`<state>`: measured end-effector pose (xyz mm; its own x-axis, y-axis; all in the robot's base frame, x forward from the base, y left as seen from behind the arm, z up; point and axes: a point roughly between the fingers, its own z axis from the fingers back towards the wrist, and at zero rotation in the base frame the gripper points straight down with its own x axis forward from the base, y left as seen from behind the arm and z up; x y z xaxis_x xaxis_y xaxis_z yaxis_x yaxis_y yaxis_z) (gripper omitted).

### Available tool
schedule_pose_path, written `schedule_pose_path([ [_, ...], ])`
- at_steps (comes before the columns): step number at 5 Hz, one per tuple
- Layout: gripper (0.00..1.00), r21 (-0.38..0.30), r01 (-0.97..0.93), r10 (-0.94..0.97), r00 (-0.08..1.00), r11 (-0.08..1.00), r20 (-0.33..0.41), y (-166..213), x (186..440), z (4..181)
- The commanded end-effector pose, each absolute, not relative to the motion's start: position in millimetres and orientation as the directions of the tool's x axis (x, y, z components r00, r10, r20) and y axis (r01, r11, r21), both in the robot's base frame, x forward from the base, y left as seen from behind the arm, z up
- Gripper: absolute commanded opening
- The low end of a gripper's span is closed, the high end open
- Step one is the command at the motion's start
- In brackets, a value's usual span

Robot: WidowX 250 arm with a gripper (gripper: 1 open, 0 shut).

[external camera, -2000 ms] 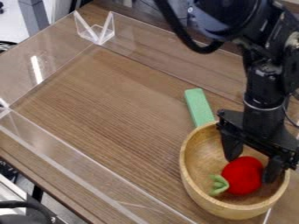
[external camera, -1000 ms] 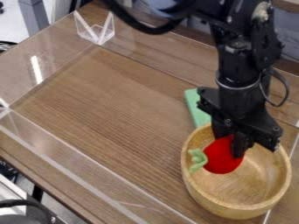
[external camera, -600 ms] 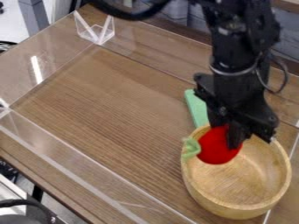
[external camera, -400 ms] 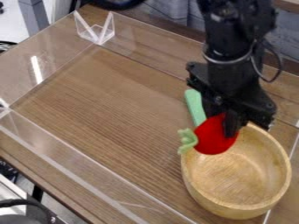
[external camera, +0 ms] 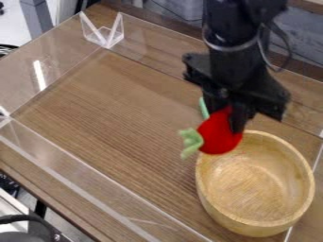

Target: Move the red fruit to the left

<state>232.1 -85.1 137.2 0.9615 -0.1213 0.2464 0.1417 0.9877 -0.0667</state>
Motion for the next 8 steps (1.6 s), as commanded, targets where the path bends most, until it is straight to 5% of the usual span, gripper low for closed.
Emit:
schedule_pose_path([
  [1,0.00,-0.077,0.099,-0.073,0.955,0.992,0.288,-76,236,162.1],
  [3,0.00,-0.066,-0.014,0.031,0.962,0.998,0.271,-42,229,167.1],
  [5,0.00,-0.053,-0.034,0.046,0.968,0.998,0.249,-24,221,146.8],
  [6,1.00,-0.048,0.007,0.005,0.971,0.999,0.239,-9,223,143.8],
  [7,0.00,-0.044,0.039,-0.028,0.973,0.998,0.230,5,225,139.4],
  [8,1.00,-0.041,0.094,-0.083,0.973,0.995,0.217,8,233,129.4],
])
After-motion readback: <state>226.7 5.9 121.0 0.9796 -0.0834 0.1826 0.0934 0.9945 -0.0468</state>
